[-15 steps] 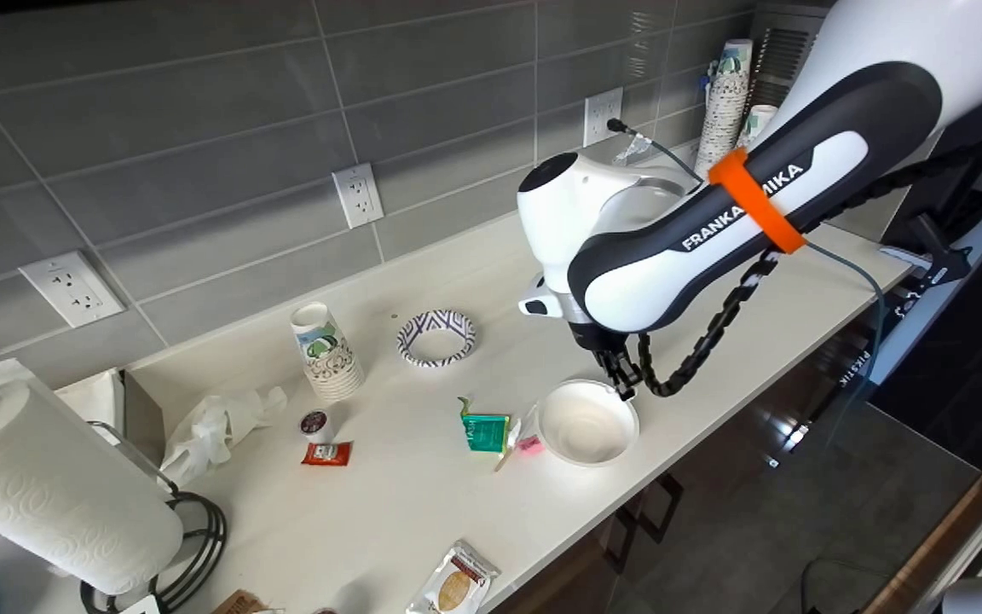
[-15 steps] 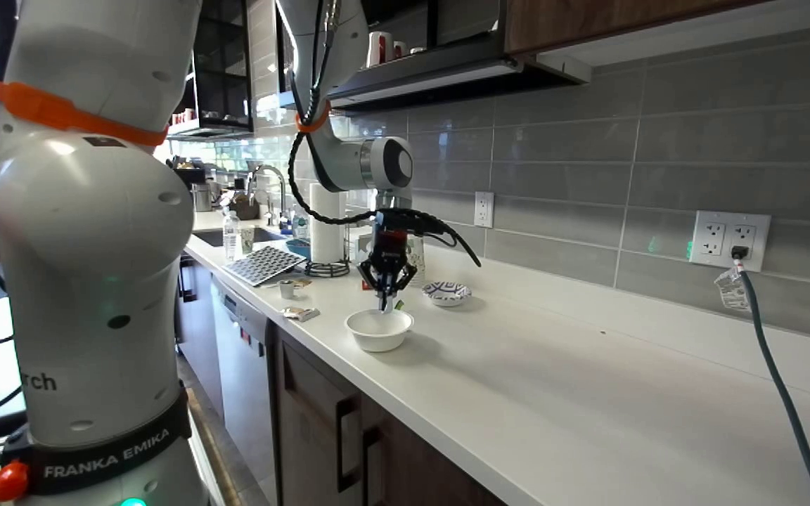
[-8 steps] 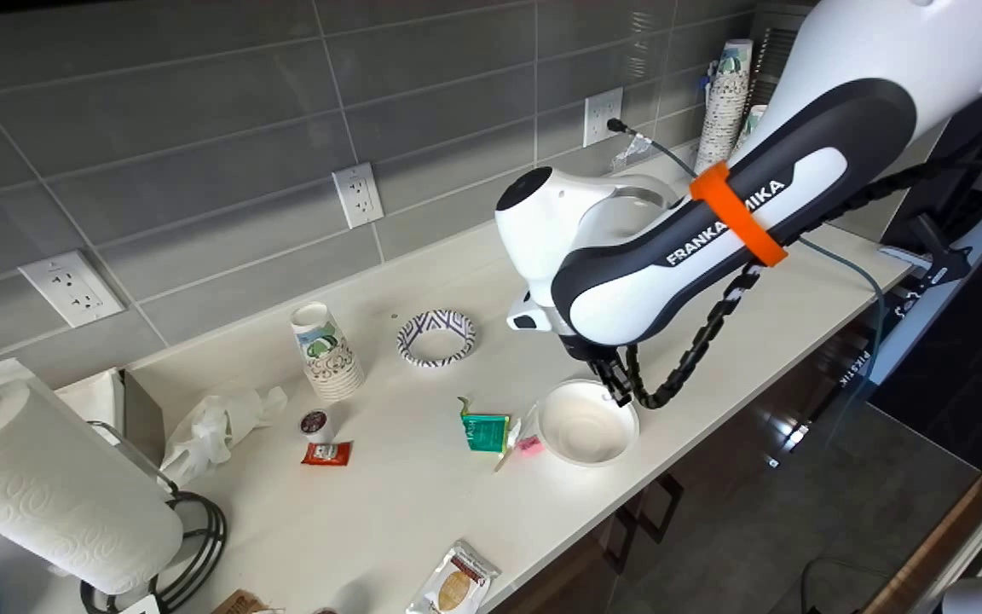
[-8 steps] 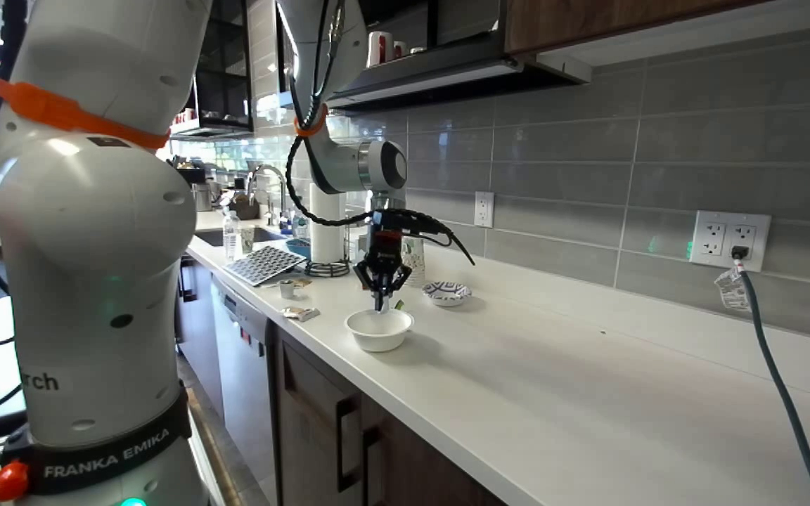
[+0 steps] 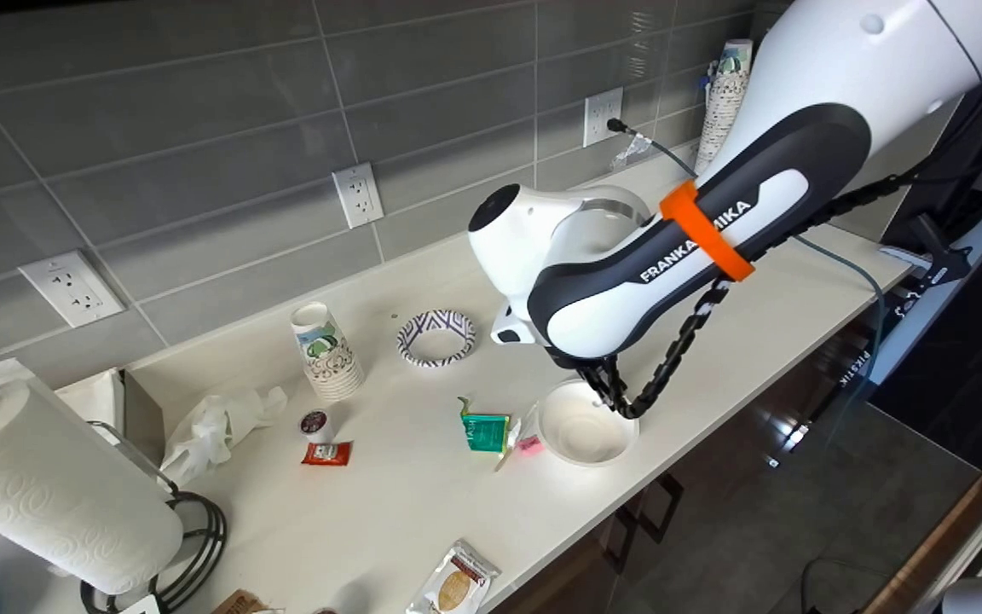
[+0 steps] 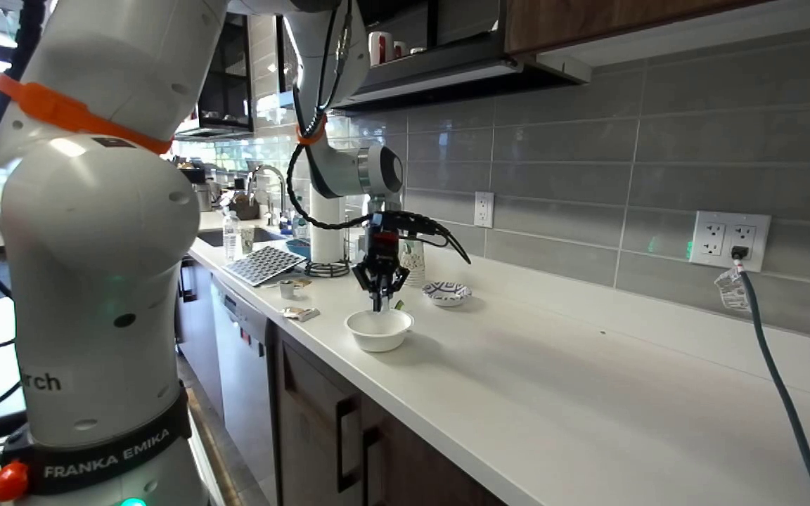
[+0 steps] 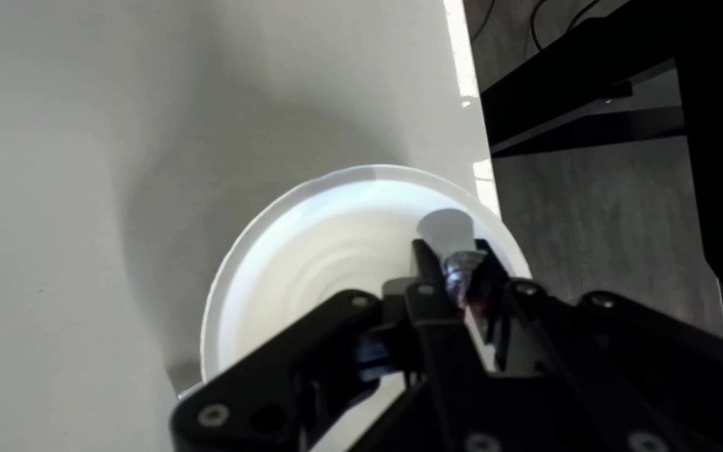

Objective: Pour the contents in the coffee pod on the right into the white bowl.

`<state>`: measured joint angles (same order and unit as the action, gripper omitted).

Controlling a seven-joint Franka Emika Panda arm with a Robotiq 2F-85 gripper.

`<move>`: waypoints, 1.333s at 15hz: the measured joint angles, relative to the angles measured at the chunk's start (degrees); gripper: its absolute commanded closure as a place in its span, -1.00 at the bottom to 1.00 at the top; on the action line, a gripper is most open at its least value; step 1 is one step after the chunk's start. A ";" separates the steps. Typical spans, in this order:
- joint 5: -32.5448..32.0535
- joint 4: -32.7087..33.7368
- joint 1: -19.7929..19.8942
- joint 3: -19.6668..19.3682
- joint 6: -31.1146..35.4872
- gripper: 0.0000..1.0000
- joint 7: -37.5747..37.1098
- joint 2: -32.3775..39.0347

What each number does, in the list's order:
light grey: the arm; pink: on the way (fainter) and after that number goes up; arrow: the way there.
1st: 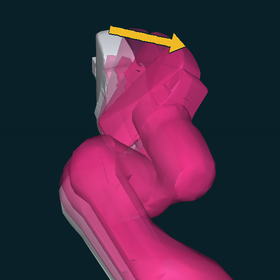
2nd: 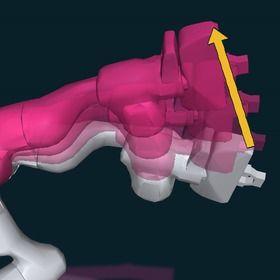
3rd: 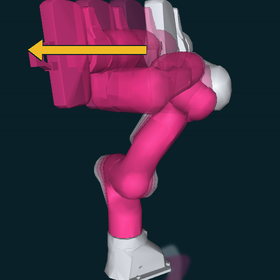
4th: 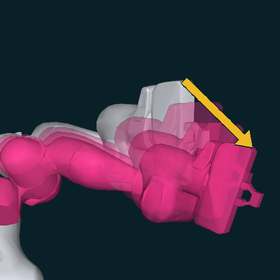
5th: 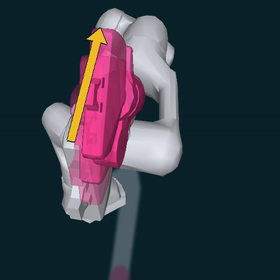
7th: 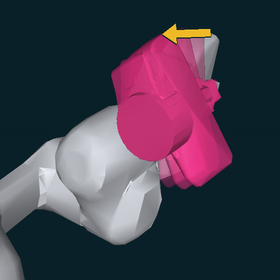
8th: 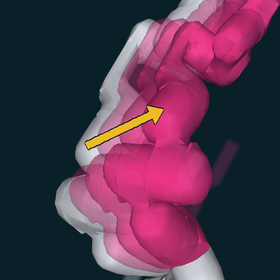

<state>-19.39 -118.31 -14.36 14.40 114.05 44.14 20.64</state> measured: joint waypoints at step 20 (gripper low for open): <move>-10.35 14.69 -7.78 0.49 -13.98 0.66 -0.15 12.02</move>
<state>-29.74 -103.63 -22.14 14.89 100.07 43.98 32.66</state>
